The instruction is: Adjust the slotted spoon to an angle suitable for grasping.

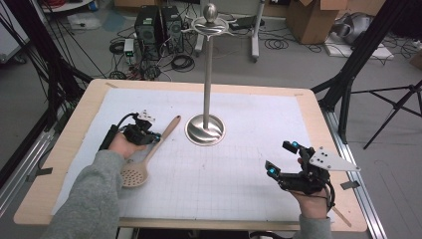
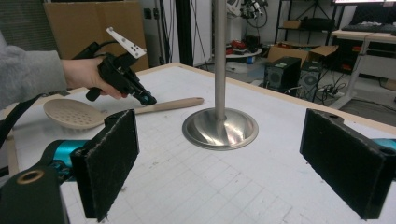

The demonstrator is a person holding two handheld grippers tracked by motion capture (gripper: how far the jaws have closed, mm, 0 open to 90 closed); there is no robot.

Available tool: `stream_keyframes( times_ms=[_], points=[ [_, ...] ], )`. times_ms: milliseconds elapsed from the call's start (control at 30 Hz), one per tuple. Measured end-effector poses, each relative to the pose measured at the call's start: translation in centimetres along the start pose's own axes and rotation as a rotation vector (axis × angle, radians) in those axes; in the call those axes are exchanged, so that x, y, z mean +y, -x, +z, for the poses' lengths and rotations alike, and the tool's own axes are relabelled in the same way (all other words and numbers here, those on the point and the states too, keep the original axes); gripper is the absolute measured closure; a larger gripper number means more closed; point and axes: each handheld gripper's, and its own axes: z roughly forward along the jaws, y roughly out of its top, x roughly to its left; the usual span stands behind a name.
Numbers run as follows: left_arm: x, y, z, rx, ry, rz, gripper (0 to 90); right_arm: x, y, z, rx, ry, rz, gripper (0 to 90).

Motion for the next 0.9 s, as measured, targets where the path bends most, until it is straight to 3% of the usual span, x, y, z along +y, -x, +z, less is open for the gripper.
stream_keyframes(
  times_ms=[433, 667, 900],
  points=[
    [-0.3, 0.2, 0.4, -0.090, 0.013, 0.058, 89.5, 0.0, 0.1, -0.6, -0.010, 0.007, 0.015, 10.7],
    [-0.4, 0.6, 0.1, -0.103, -0.003, 0.088, 89.6, -0.1, 0.1, -0.6, -0.007, 0.008, 0.012, 10.7],
    [-0.5, 1.0, -1.0, -0.060, 0.026, 0.109, 89.6, -0.1, 0.3, -0.9, -0.013, 0.012, 0.016, 10.7]
  ],
)
